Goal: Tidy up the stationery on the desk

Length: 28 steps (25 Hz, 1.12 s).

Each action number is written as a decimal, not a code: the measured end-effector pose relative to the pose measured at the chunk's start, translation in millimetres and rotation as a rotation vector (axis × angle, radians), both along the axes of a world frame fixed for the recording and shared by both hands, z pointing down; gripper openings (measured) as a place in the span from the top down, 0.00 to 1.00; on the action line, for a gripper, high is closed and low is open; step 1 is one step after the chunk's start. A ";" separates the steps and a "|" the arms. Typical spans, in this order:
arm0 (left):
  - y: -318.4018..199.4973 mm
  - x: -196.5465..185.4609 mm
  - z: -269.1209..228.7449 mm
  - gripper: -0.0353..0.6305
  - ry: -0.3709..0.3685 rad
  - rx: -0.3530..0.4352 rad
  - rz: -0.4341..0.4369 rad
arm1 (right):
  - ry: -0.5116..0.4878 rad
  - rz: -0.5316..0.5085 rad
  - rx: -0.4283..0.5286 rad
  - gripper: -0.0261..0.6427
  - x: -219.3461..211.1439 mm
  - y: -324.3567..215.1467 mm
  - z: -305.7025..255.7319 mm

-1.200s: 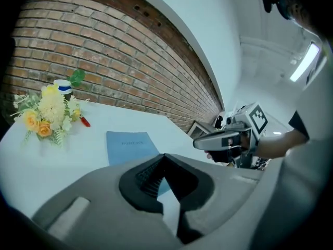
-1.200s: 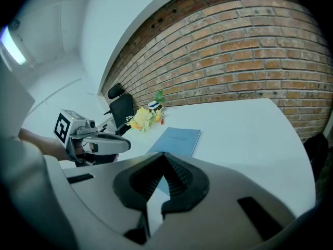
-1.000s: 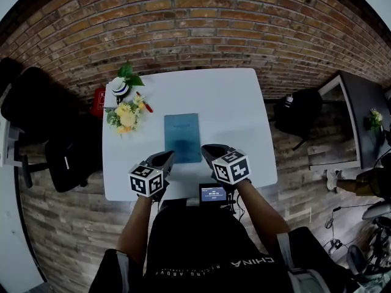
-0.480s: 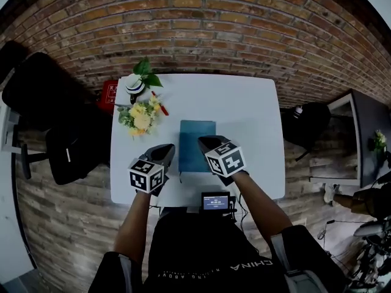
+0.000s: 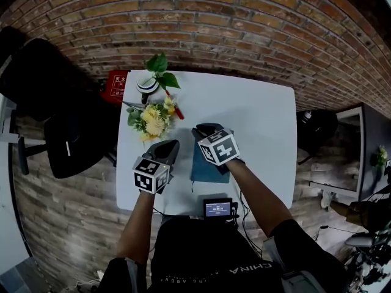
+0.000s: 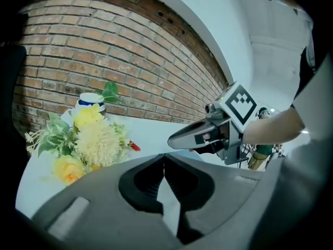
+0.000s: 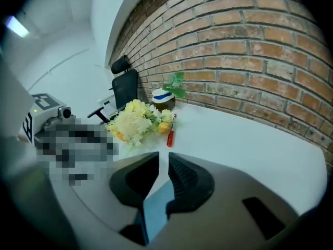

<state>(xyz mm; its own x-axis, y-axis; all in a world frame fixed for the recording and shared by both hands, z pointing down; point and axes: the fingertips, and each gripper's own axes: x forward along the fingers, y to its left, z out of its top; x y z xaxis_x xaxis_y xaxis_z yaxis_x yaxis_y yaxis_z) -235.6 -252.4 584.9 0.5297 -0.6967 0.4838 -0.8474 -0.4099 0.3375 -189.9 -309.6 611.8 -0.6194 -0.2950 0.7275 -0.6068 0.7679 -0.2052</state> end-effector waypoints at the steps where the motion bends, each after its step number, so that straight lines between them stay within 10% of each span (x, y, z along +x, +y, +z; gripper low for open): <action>1: -2.2 -3.0 3.3 0.93 0.001 -0.004 -0.003 | 0.008 -0.003 -0.002 0.86 -5.4 -5.3 4.3; 28: -4.9 -26.0 38.7 0.93 0.003 -0.056 0.008 | 0.133 -0.004 -0.027 0.86 -68.6 -59.5 62.8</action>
